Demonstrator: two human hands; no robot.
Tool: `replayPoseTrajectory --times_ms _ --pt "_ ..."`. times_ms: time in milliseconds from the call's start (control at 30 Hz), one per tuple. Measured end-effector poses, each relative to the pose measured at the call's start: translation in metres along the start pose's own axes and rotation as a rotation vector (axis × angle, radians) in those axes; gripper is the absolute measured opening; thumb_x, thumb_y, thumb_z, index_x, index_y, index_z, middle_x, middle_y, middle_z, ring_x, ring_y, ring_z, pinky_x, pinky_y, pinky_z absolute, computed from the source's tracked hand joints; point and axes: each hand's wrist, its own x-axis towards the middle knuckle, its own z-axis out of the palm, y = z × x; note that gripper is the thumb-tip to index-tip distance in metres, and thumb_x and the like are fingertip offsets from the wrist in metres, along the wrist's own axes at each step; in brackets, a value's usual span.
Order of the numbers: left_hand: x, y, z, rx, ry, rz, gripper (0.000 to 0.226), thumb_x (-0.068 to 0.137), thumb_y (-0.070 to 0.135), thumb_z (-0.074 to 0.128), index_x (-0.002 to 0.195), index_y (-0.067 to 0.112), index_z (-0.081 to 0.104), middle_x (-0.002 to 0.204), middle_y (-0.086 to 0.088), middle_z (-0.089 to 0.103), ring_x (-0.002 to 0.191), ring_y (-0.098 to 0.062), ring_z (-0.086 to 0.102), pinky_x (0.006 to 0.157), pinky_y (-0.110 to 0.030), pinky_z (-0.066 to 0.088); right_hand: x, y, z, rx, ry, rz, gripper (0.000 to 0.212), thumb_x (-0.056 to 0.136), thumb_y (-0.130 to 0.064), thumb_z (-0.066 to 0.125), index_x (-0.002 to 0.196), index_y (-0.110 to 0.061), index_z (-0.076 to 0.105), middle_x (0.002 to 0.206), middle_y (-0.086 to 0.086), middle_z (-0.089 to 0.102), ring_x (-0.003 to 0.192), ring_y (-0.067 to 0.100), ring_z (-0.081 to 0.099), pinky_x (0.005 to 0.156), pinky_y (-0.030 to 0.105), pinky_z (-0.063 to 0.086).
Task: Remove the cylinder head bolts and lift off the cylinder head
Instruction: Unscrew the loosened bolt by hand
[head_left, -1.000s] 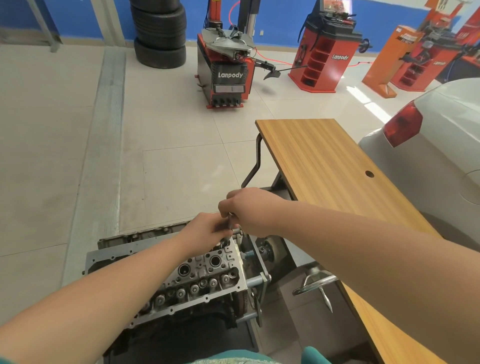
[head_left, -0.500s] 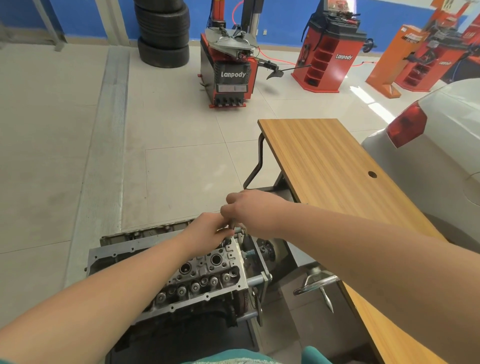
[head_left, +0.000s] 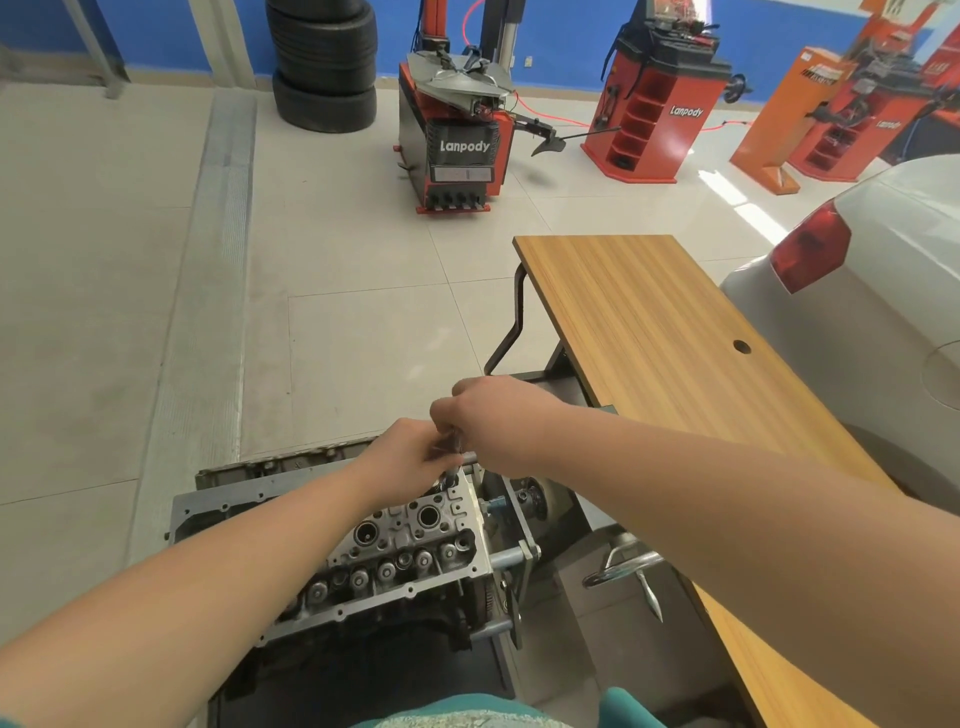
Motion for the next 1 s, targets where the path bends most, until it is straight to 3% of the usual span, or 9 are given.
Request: replayPoseTrajectory --times_ms 200,333,433,500,600,700,767,867,1000 --pt "0.001 0.009 0.003 -0.028 0.110 -0.087 0.027 0.079 0.040 0.088 0.074 0.059 0.069 0.075 0.026 0.073 0.077 0.003 0.067 0.069 -0.020 0.050 0.003 -0.003 -0.004 -0.001 0.089 0.188 0.034 0.102 -0.044 0.051 0.112 -0.015 0.065 0.089 0.005 0.063 0.082 0.029 0.063 0.059 0.035 0.048" --pt "0.000 0.013 0.003 -0.021 0.144 -0.029 0.031 0.081 0.038 0.088 0.080 0.060 0.067 0.083 0.037 0.070 0.087 0.007 0.065 0.071 -0.018 0.047 0.006 -0.009 -0.002 -0.089 0.040 0.197 0.010 0.097 -0.021 0.062 0.100 -0.011 0.060 0.075 0.003 0.049 0.063 0.021 0.051 0.048 0.031 0.033" --pt "-0.001 0.012 -0.002 -0.007 0.042 -0.010 0.007 0.098 0.035 0.073 0.105 0.035 0.074 0.099 0.018 0.075 0.094 0.003 0.066 0.083 -0.024 0.050 -0.001 0.001 -0.003 -0.104 0.019 -0.064 0.028 0.089 -0.004 0.065 0.114 -0.015 0.060 0.095 0.002 0.049 0.085 0.023 0.052 0.067 0.037 0.044" --pt "-0.003 0.012 -0.006 0.005 0.010 -0.034 0.018 0.101 0.028 0.068 0.090 0.040 0.074 0.085 0.018 0.076 0.083 0.008 0.066 0.075 -0.019 0.047 -0.005 0.006 -0.005 -0.118 0.005 -0.158 0.036 0.087 0.001 0.063 0.118 -0.018 0.065 0.109 0.003 0.051 0.095 0.024 0.054 0.076 0.037 0.046" --pt "-0.001 0.015 -0.010 -0.031 0.057 -0.074 0.013 0.092 0.030 0.075 0.079 0.029 0.074 0.076 0.011 0.077 0.076 -0.004 0.070 0.073 -0.030 0.052 -0.005 0.007 -0.005 0.060 0.031 -0.042 0.035 0.093 -0.018 0.067 0.128 -0.024 0.061 0.110 0.001 0.054 0.089 0.024 0.060 0.069 0.036 0.050" --pt "0.001 0.019 -0.007 -0.090 0.144 -0.081 0.016 0.080 0.030 0.087 0.086 0.034 0.073 0.078 0.014 0.076 0.081 -0.010 0.072 0.076 -0.033 0.055 0.004 0.001 -0.003 -0.033 0.032 0.163 0.030 0.101 -0.043 0.057 0.114 -0.016 0.063 0.084 0.002 0.056 0.074 0.024 0.060 0.056 0.034 0.044" --pt "0.001 0.019 -0.004 -0.108 0.137 -0.044 0.029 0.080 0.021 0.088 0.085 0.043 0.070 0.084 0.026 0.074 0.087 -0.002 0.070 0.080 -0.028 0.053 0.006 -0.005 0.000 -0.063 0.016 0.181 0.020 0.102 -0.032 0.059 0.111 -0.014 0.061 0.079 0.000 0.050 0.066 0.020 0.053 0.050 0.033 0.037" --pt "0.001 0.015 -0.005 -0.102 0.006 -0.042 0.014 0.097 0.022 0.074 0.105 0.033 0.071 0.102 0.022 0.075 0.107 -0.001 0.069 0.096 -0.030 0.054 0.002 -0.002 -0.001 -0.041 -0.027 0.057 0.029 0.091 -0.007 0.066 0.118 -0.017 0.061 0.096 0.002 0.049 0.079 0.023 0.054 0.053 0.029 0.034" --pt "0.001 0.011 -0.010 -0.074 0.053 -0.064 0.017 0.095 0.027 0.073 0.083 0.037 0.070 0.080 0.023 0.075 0.076 0.007 0.068 0.071 -0.018 0.050 0.001 0.005 -0.006 0.086 -0.014 0.033 0.028 0.093 -0.011 0.064 0.118 -0.024 0.067 0.110 0.000 0.051 0.091 0.024 0.060 0.068 0.032 0.049"
